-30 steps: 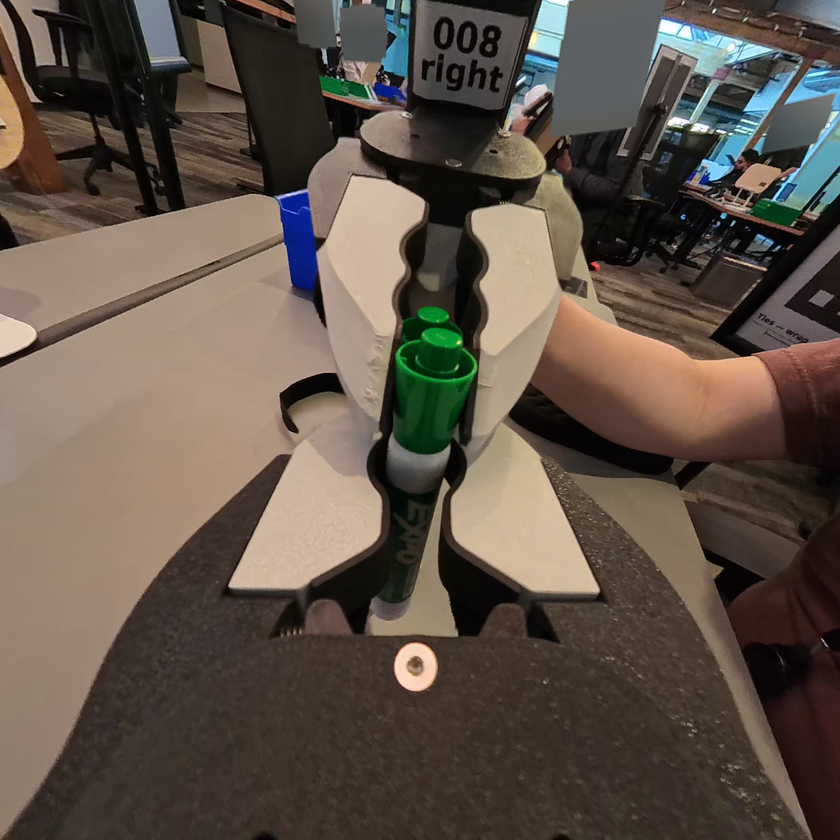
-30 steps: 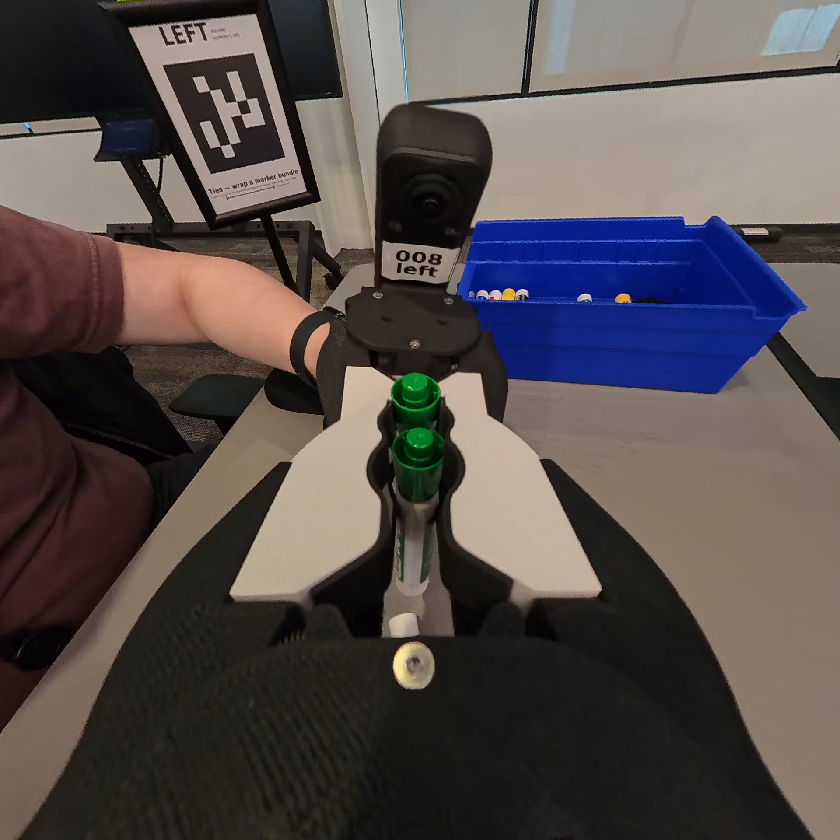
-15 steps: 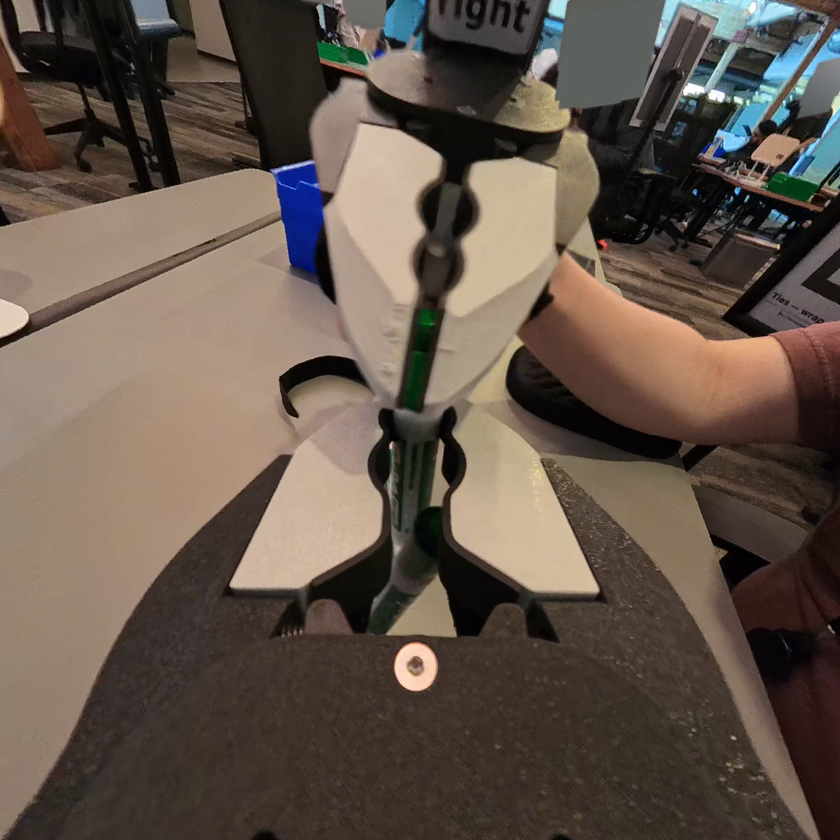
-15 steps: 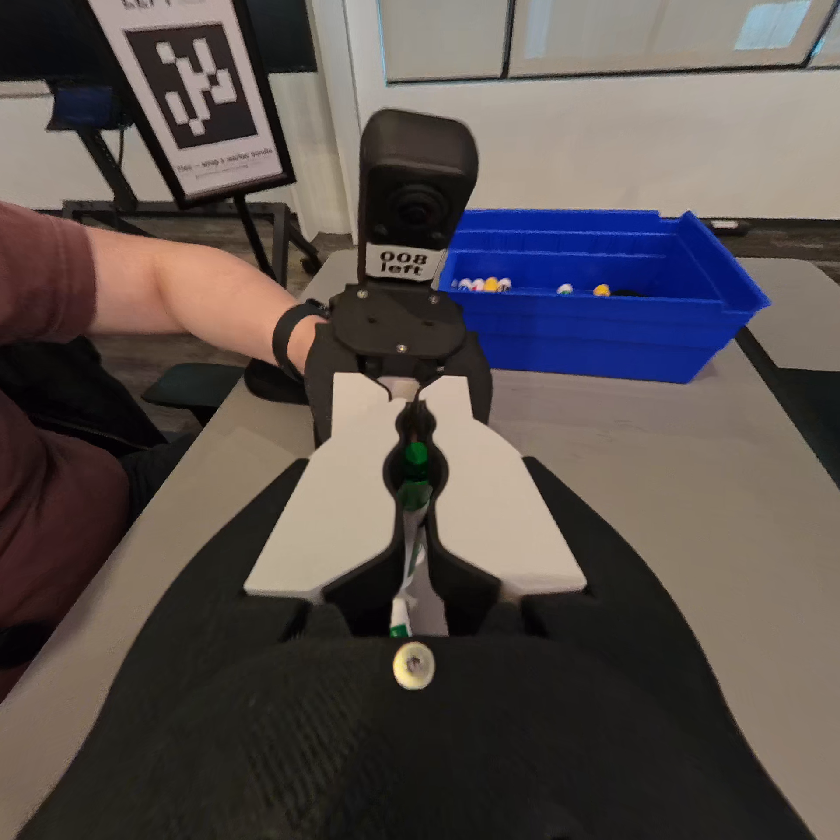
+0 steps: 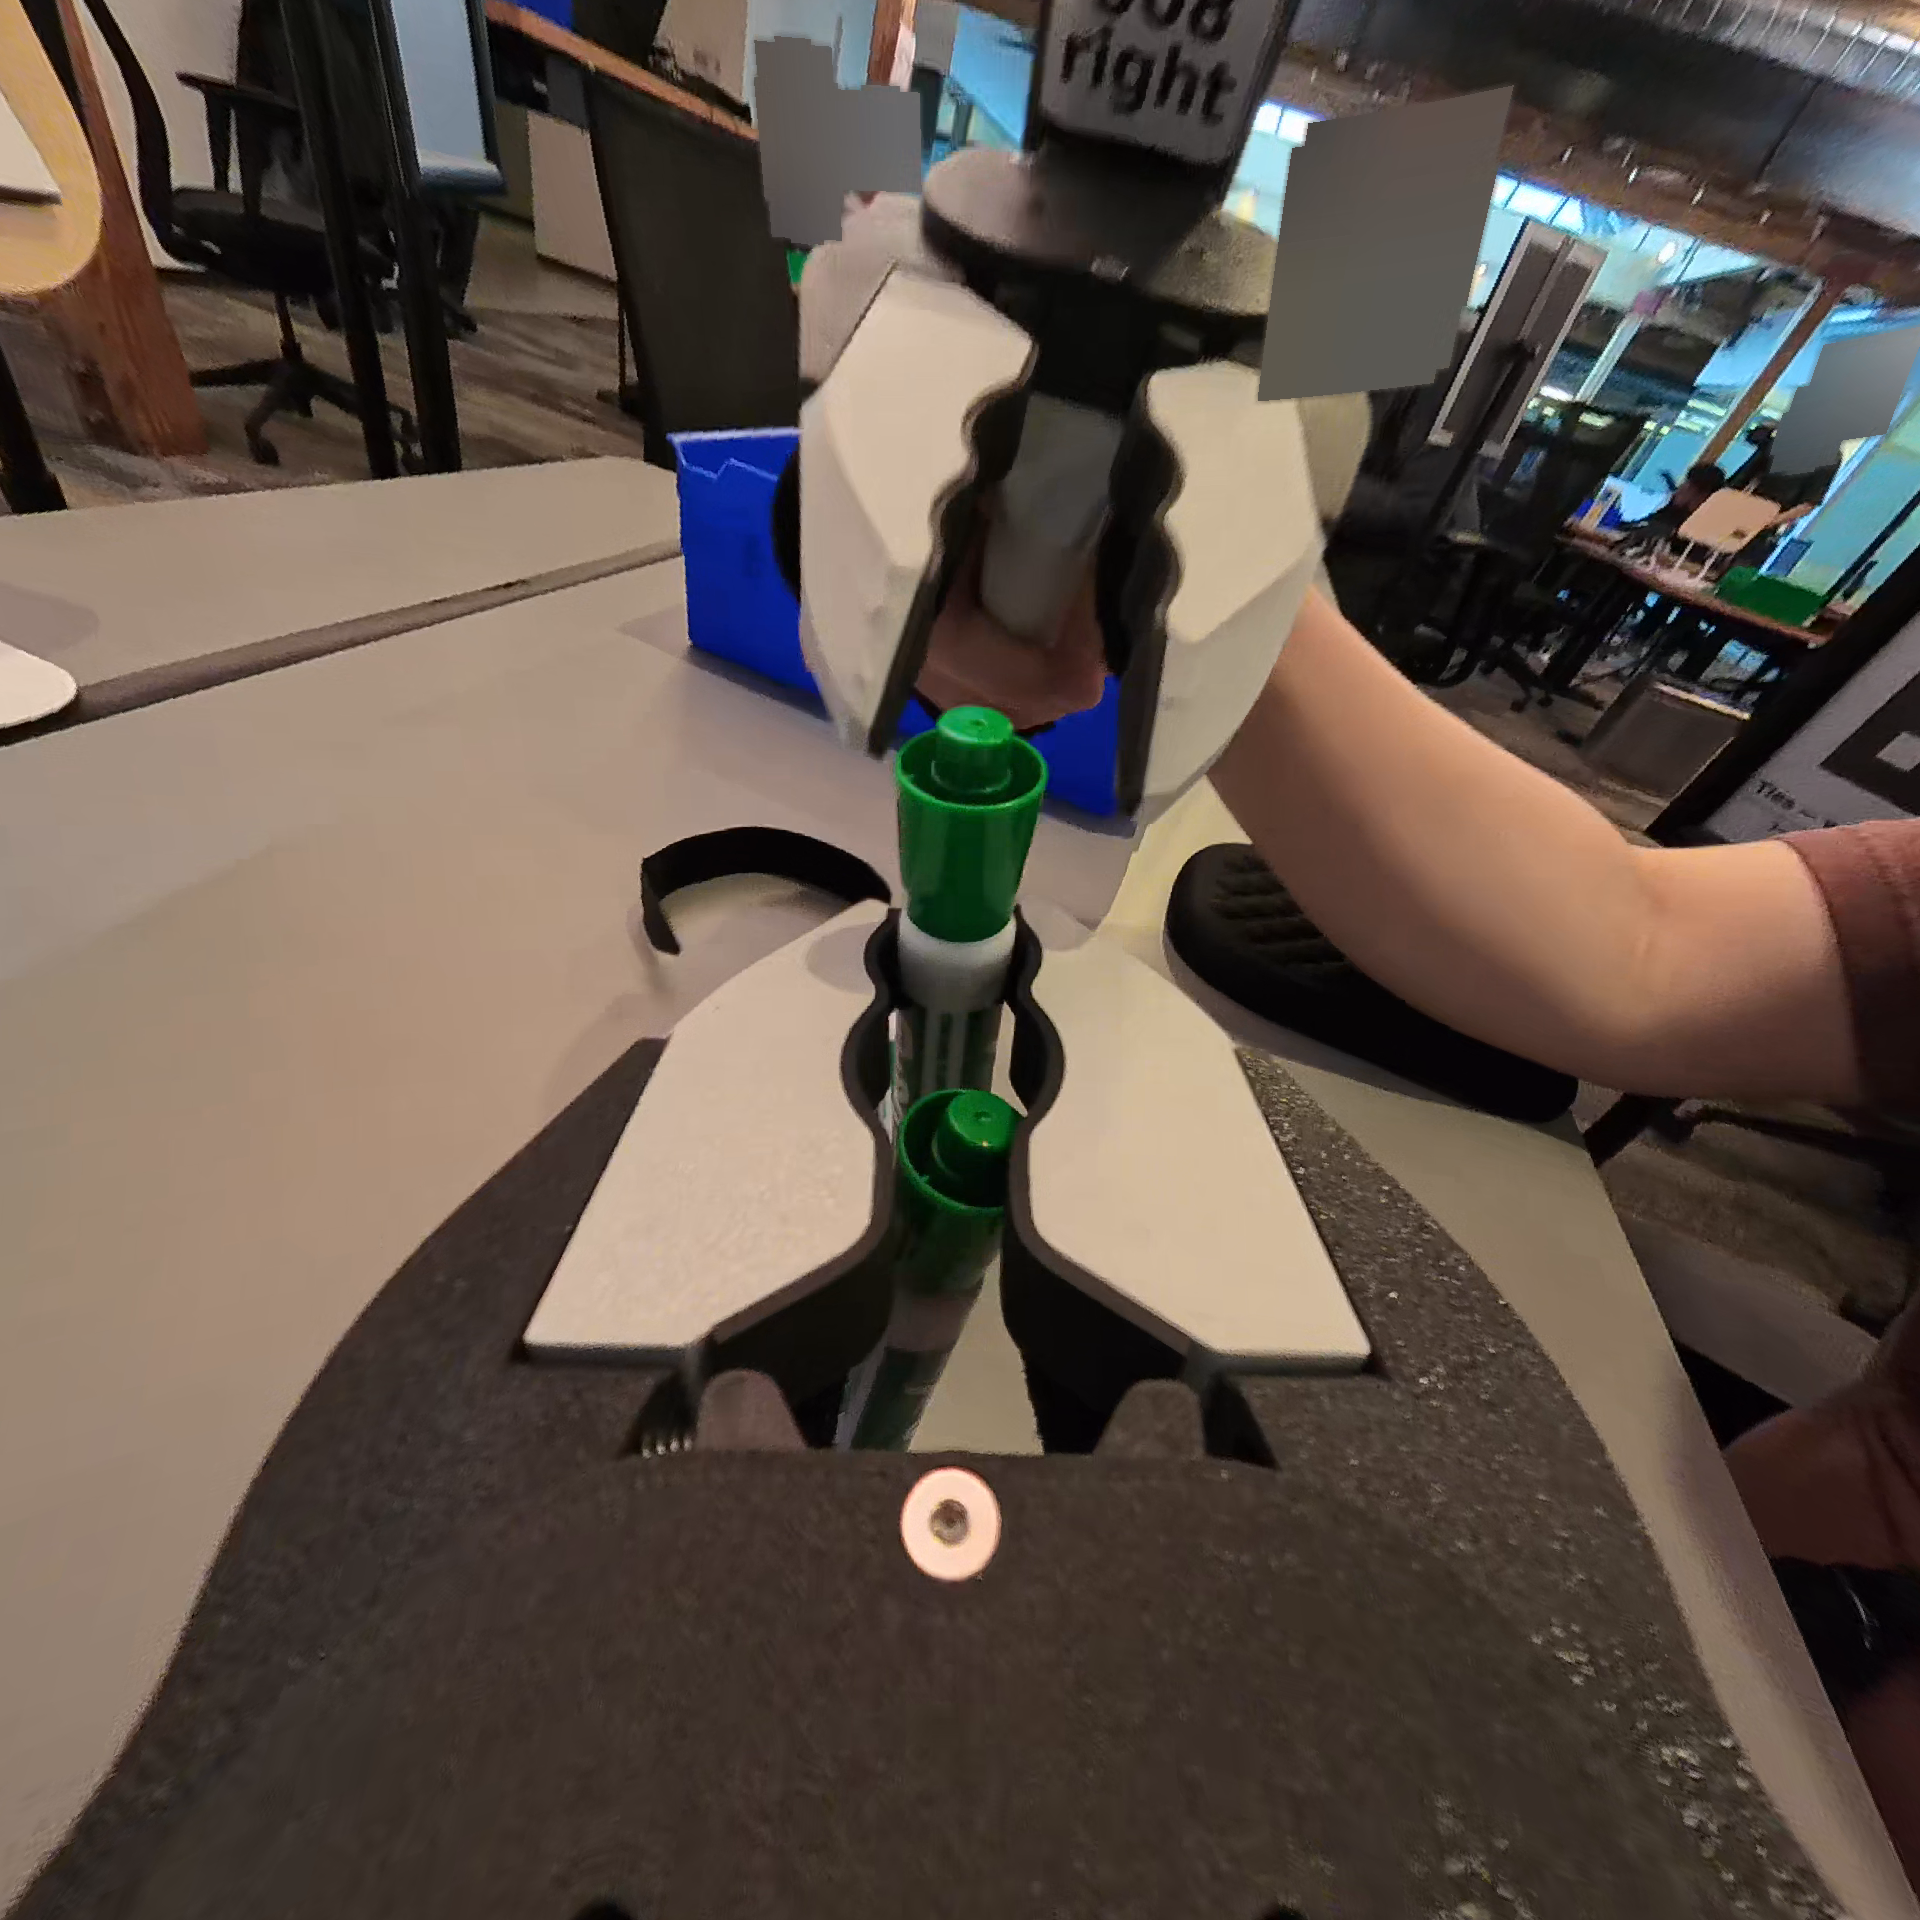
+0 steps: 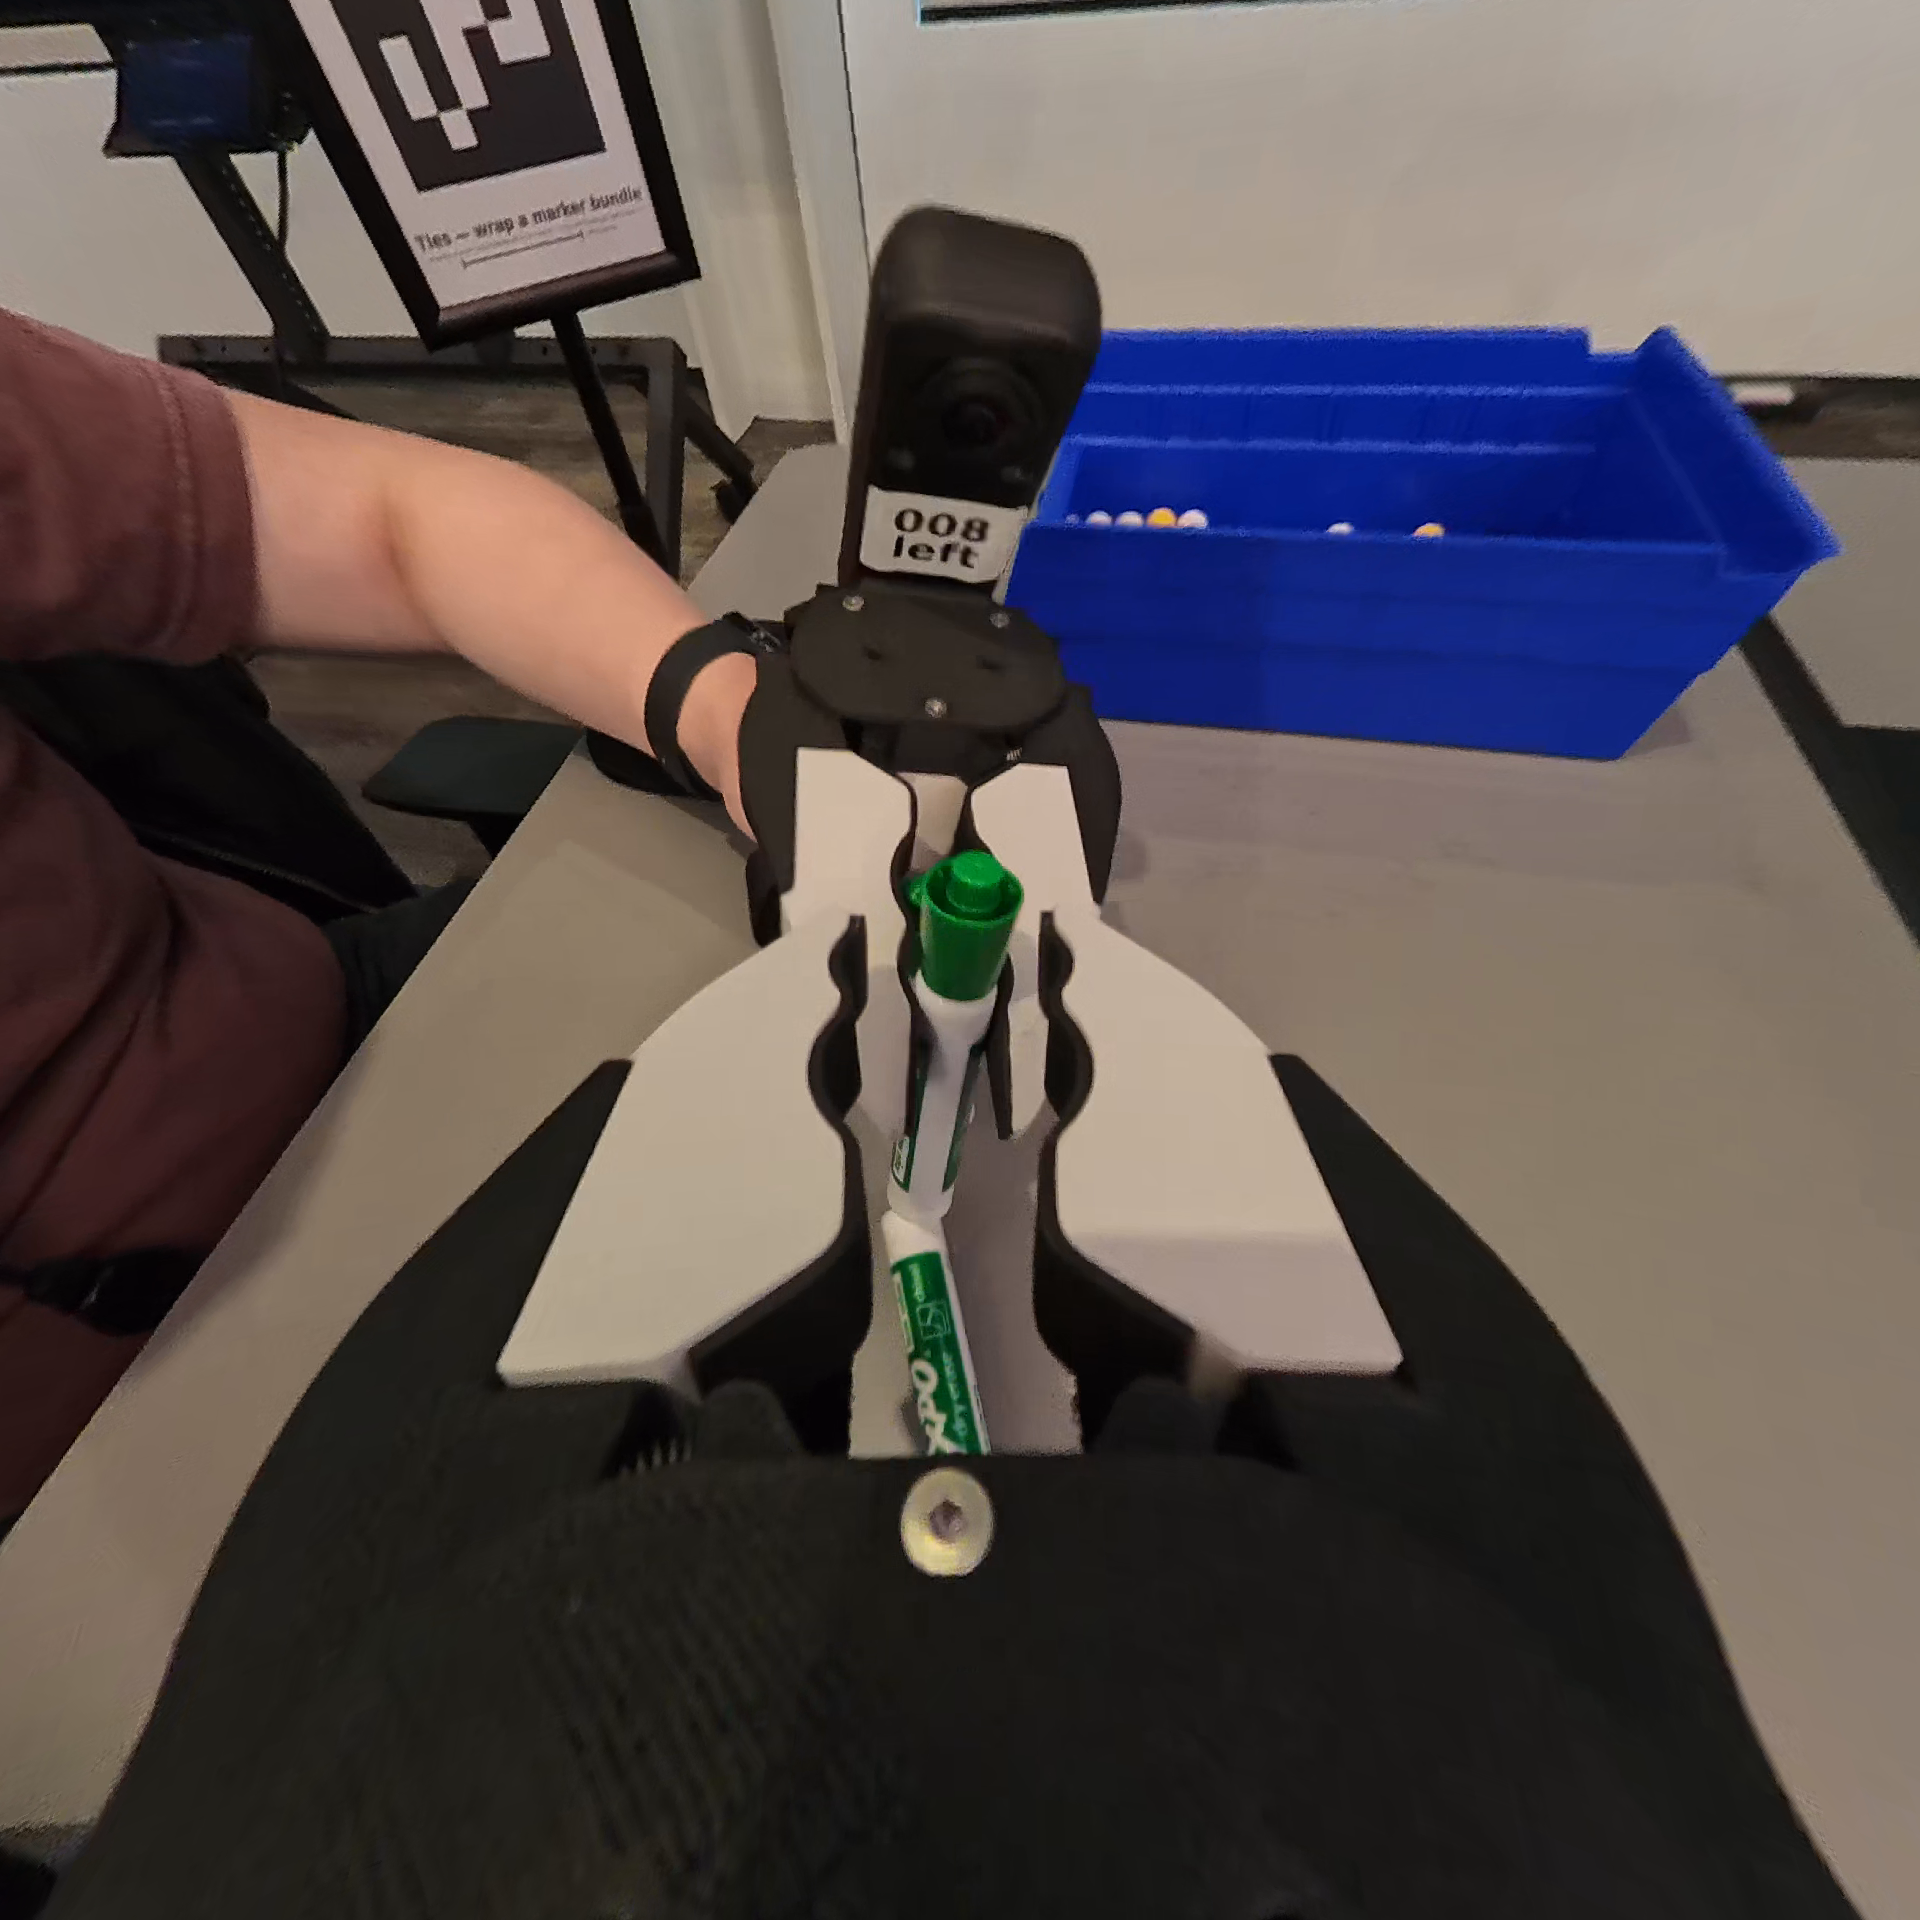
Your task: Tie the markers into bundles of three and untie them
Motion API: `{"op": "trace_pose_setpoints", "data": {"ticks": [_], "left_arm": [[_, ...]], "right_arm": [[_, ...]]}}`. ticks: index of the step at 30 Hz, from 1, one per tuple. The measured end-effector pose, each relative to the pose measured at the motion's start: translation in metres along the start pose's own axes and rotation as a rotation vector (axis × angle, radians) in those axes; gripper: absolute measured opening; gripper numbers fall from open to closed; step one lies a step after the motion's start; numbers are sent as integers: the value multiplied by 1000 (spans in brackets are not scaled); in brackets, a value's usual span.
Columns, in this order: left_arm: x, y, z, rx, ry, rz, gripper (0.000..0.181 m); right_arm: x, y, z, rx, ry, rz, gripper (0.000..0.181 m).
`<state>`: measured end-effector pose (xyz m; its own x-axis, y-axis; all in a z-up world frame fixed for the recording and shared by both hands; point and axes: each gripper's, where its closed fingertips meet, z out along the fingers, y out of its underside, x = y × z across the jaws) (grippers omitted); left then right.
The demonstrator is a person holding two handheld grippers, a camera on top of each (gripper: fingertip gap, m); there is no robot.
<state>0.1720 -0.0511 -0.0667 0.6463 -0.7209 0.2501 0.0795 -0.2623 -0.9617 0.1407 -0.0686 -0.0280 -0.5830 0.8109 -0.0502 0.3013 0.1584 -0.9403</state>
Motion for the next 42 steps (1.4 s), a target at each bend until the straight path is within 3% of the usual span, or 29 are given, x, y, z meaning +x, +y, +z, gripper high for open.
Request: {"op": "trace_pose_setpoints", "data": {"ticks": [3,8,15,18,21,26,29,32,34,39,42], "left_arm": [[2,0,2,17,0,18,18],[3,-2,-1,39,0,56,19],[8,-7,-4,142,55,41,20],[5,-7,-3,146,34,41,30],[8,-8,-4,148,44,86,12],[3,-8,-1,131,-5,95,9],[1,-8,-1,115,-18,107,8],[-5,-13,-4,154,-22,63,8],[-8,-15,-5,162,-7,36,10],[-10,-12,-3,144,21,-40,20],[-9,-14,-8,186,23,-23,21]], "right_arm": [[1,7,4,-1,-19,12,32],[-6,-10,9,64,-34,-18,37],[-5,3,16,4,-48,-19,36],[-6,4,18,4,-55,-20,35],[-7,7,20,-7,-62,-23,34],[-2,10,7,-65,7,59,34],[-21,2,-7,-131,85,83,27],[-27,34,-16,-309,299,177,29],[-37,57,-10,-345,362,216,29],[-43,113,28,-355,384,314,34],[-53,124,37,-398,429,343,34]]}}
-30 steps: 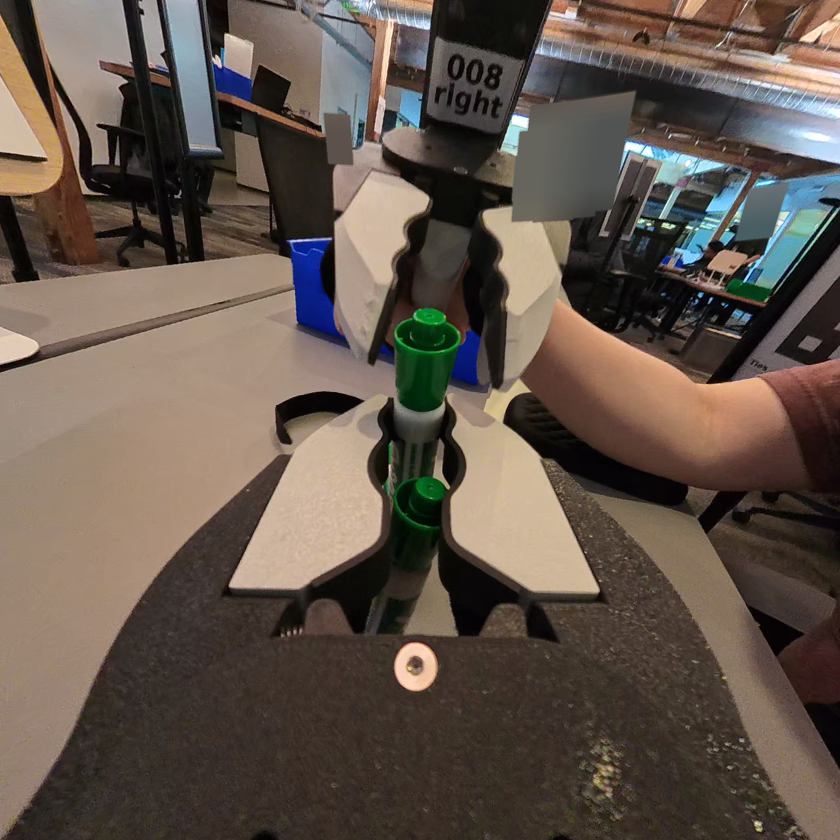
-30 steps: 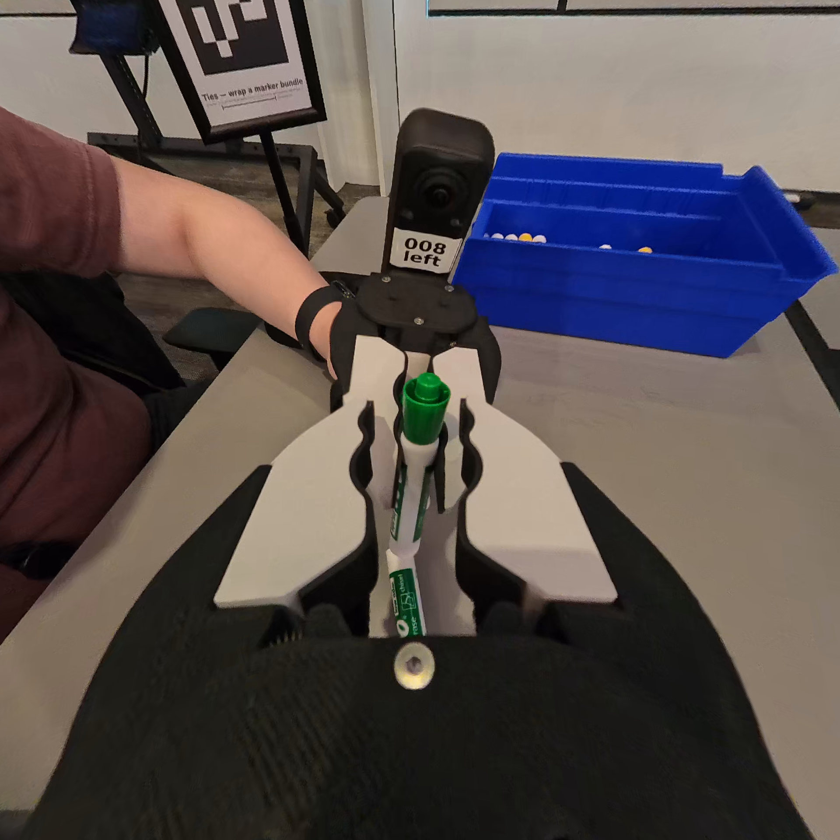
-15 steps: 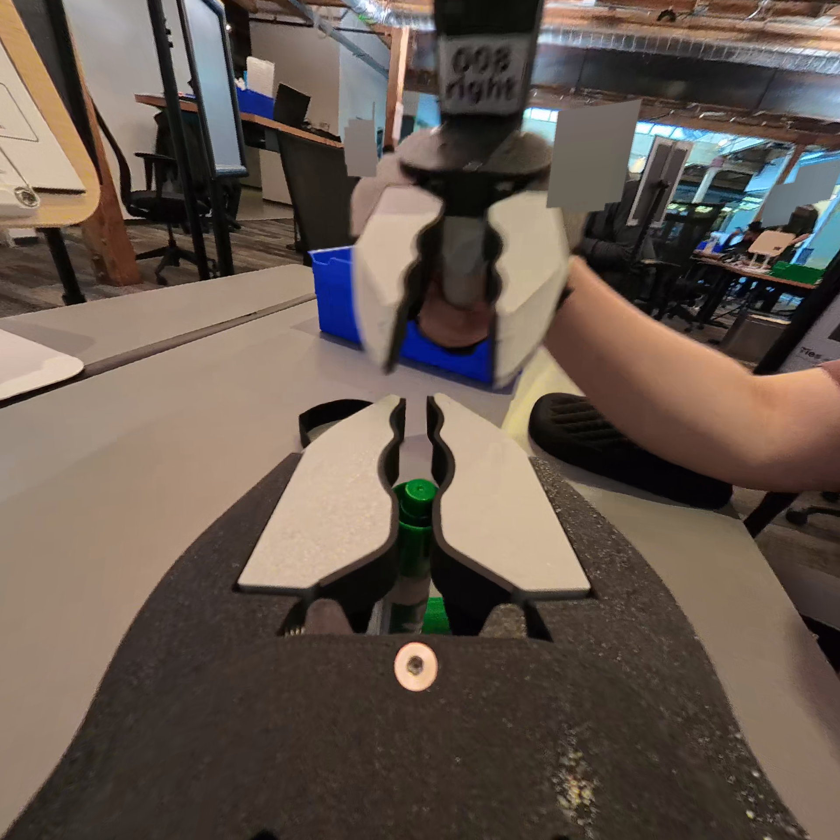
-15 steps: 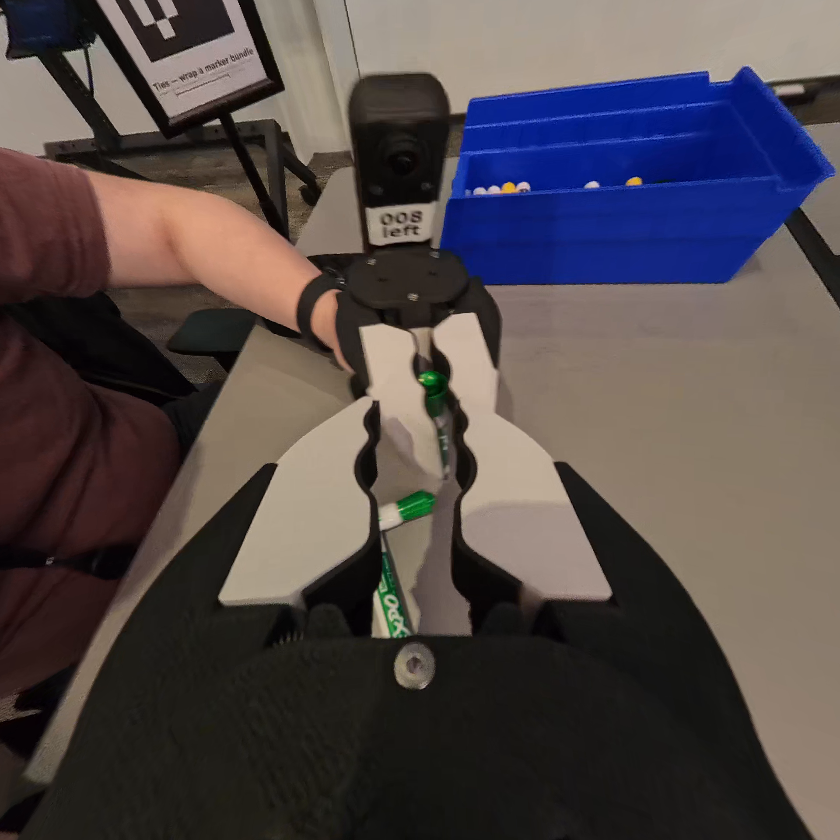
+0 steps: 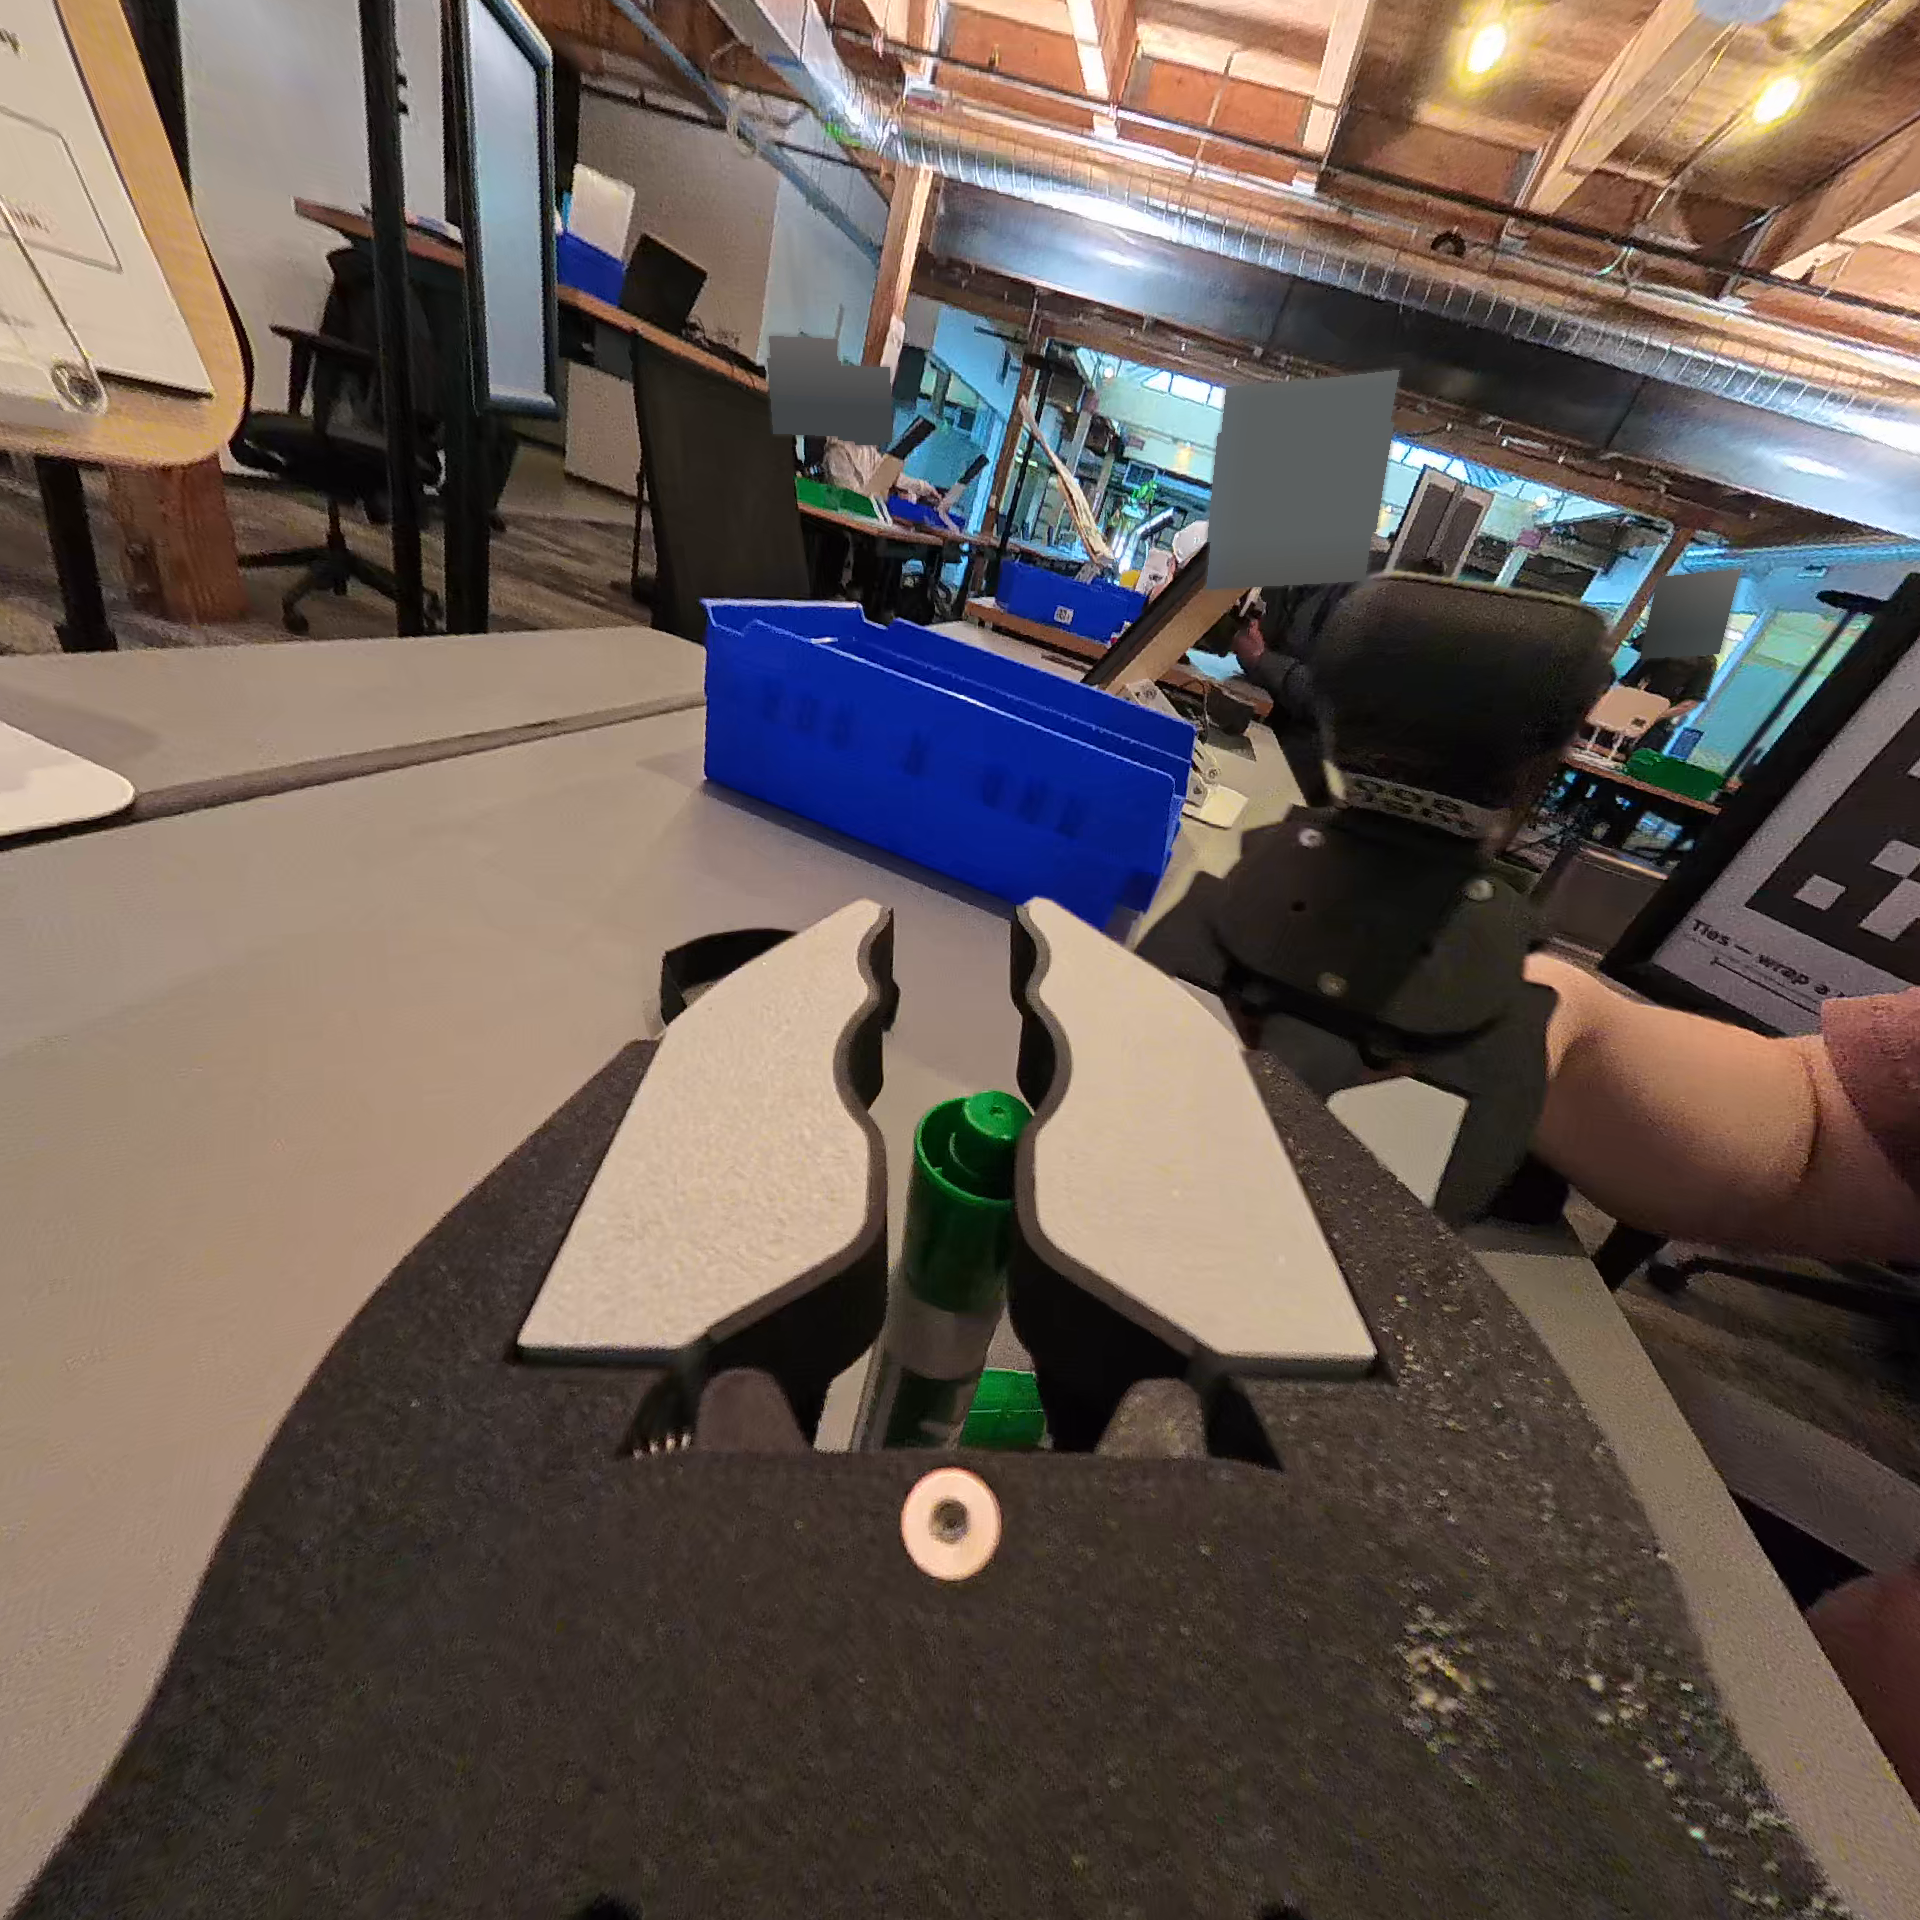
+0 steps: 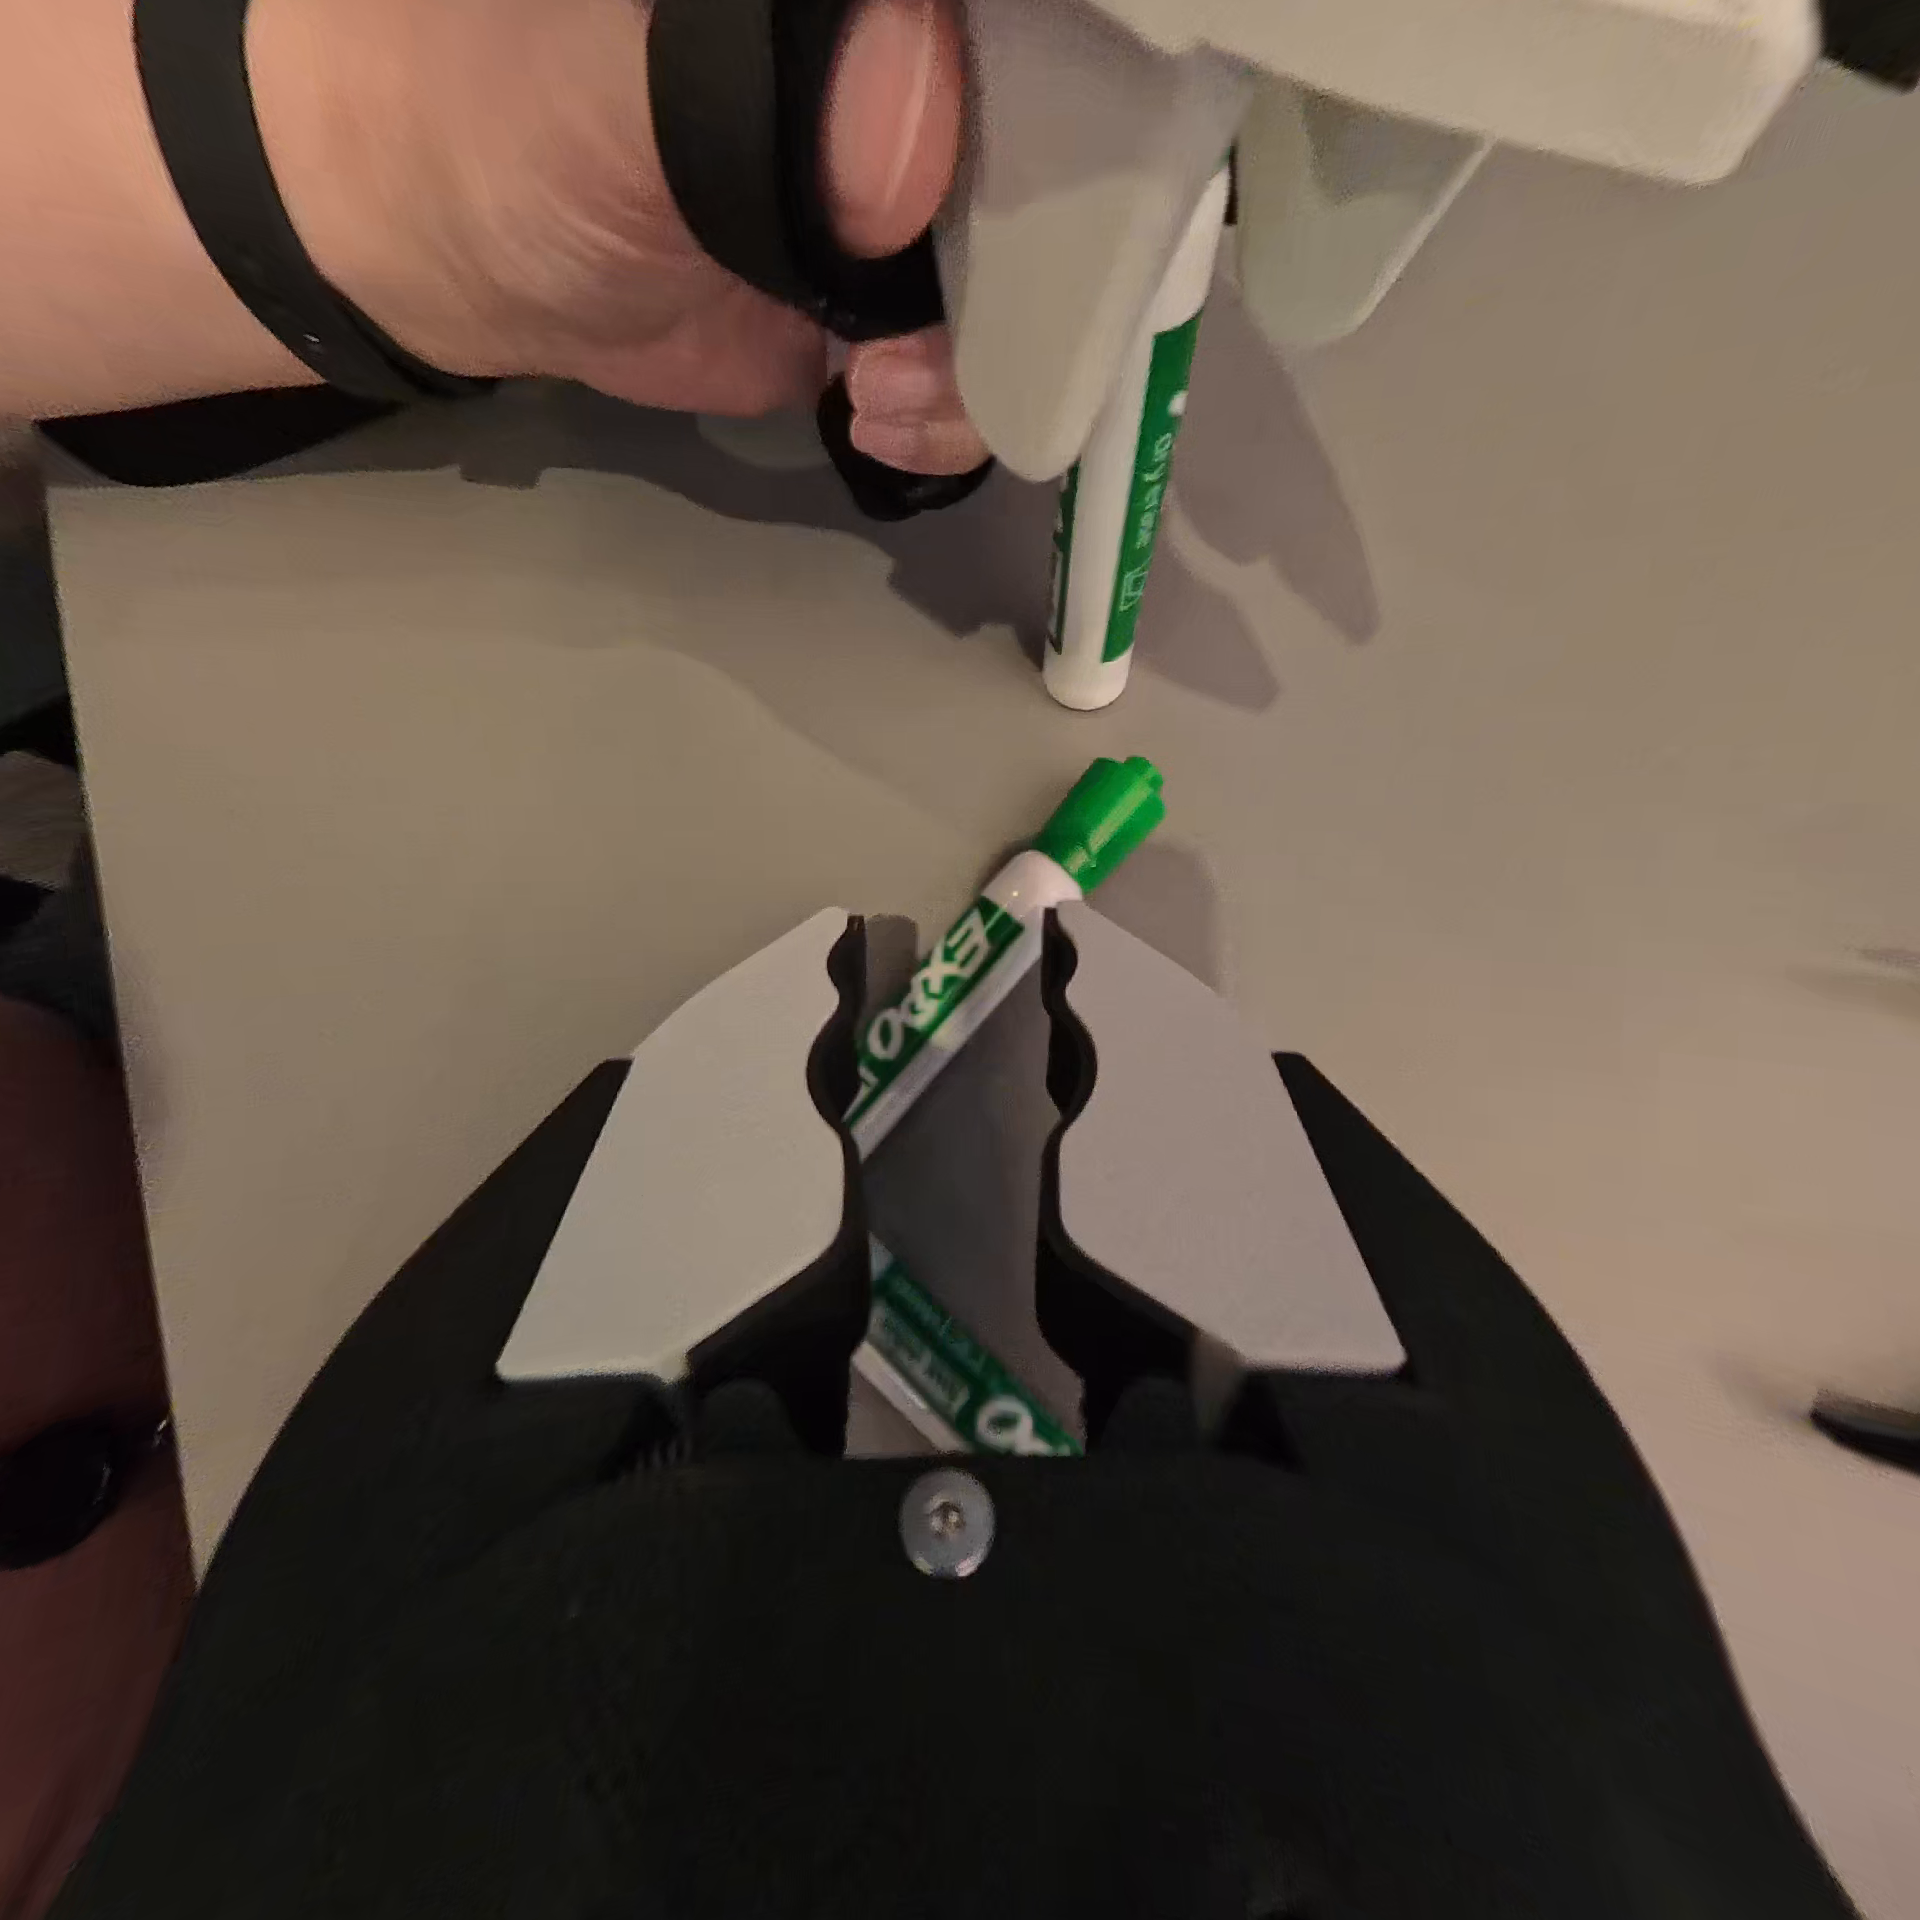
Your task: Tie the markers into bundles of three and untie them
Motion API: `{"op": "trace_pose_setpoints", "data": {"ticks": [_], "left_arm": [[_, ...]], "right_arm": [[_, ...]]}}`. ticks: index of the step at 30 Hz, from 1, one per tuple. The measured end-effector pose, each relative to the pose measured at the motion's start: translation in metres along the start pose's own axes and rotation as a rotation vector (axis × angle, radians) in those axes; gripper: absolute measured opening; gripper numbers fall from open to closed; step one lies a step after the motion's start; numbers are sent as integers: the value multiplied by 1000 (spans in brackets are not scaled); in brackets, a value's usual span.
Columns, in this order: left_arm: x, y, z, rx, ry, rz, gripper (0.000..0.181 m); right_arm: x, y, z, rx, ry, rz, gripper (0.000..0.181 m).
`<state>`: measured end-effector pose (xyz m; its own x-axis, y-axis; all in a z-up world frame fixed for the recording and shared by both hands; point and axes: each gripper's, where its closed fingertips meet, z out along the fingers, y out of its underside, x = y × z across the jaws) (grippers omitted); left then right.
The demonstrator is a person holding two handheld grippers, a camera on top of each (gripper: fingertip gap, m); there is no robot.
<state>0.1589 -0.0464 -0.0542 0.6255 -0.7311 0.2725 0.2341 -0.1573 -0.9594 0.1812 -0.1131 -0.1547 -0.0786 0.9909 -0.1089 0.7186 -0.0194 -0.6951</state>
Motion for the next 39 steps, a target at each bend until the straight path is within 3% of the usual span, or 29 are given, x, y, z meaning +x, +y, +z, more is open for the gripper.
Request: {"op": "trace_pose_setpoints", "data": {"ticks": [5,7,13,17,20,22,26,28,29,32,34,37,39], "left_arm": [[9,4,1,-33,40,44,33],[13,8,2,-34,48,48,44],[16,9,2,-48,34,115,53],[8,1,-1,1,-47,214,15],[6,0,-1,11,-27,147,12],[4,-1,-2,12,-23,128,13],[0,-1,-4,9,-42,125,19],[0,-1,-4,4,-41,114,20],[0,-1,-4,7,-42,112,21],[-2,-2,-6,11,-50,102,29],[-7,-1,-8,-12,-77,89,55],[-1,4,-14,-73,-32,52,67],[3,12,-17,-124,-4,48,66]], "right_arm": [[3,20,7,-110,123,-21,34],[9,19,7,-77,133,27,32],[44,18,0,43,197,162,32],[41,11,7,78,123,165,33],[44,-8,8,140,131,56,45],[28,-34,7,258,38,-18,48],[22,-63,16,331,-51,-80,47],[17,-67,26,309,-146,-42,38],[18,-67,30,291,-161,-28,24],[20,-67,33,298,-197,-48,20],[21,-65,29,312,-199,-64,20],[30,-73,11,396,-186,-44,20],[31,-83,-6,476,-232,-14,20]]}}
